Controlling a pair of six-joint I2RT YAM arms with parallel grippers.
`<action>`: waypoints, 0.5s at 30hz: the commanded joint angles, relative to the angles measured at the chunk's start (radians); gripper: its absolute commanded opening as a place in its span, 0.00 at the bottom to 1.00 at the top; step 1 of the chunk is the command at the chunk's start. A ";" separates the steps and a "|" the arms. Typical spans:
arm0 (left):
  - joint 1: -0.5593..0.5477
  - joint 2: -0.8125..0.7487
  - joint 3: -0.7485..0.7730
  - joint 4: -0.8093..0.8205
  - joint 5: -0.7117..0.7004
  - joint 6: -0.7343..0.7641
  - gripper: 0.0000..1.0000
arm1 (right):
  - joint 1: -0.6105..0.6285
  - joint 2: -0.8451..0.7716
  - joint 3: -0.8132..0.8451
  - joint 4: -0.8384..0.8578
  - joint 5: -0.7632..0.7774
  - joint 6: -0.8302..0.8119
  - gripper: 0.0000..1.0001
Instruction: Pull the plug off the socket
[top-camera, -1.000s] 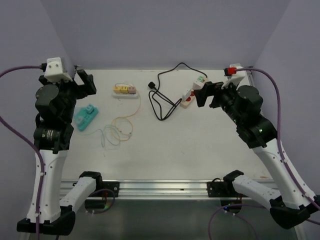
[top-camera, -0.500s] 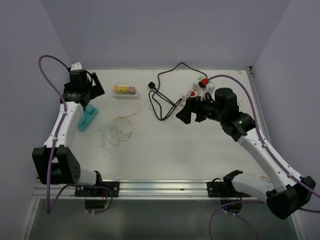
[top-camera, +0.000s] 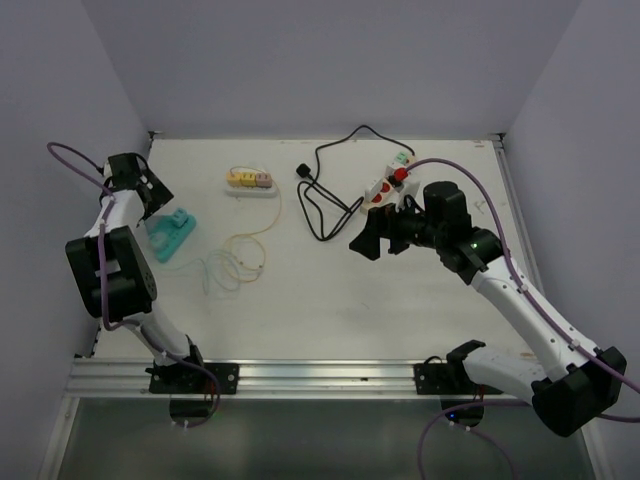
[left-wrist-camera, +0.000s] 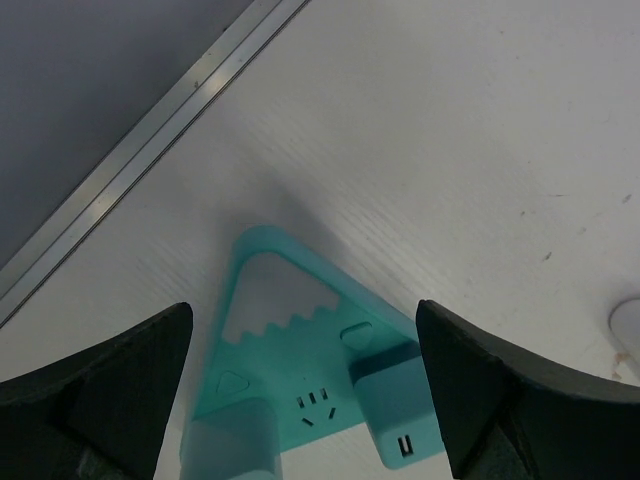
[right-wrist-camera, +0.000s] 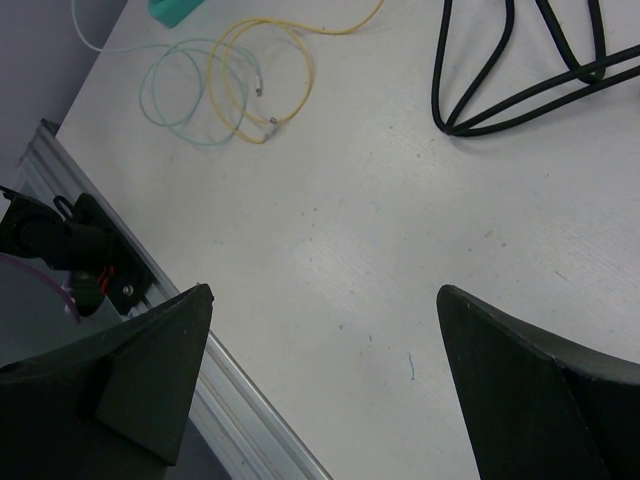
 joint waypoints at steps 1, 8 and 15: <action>0.025 0.048 0.067 0.041 0.015 -0.011 0.96 | 0.000 0.002 -0.001 0.008 -0.028 -0.033 0.99; 0.037 0.108 0.041 0.051 0.004 -0.020 0.93 | 0.001 0.010 0.001 0.008 -0.046 -0.050 0.99; 0.037 0.090 -0.037 0.068 0.139 -0.071 0.77 | 0.001 0.013 -0.009 0.004 -0.046 -0.053 0.99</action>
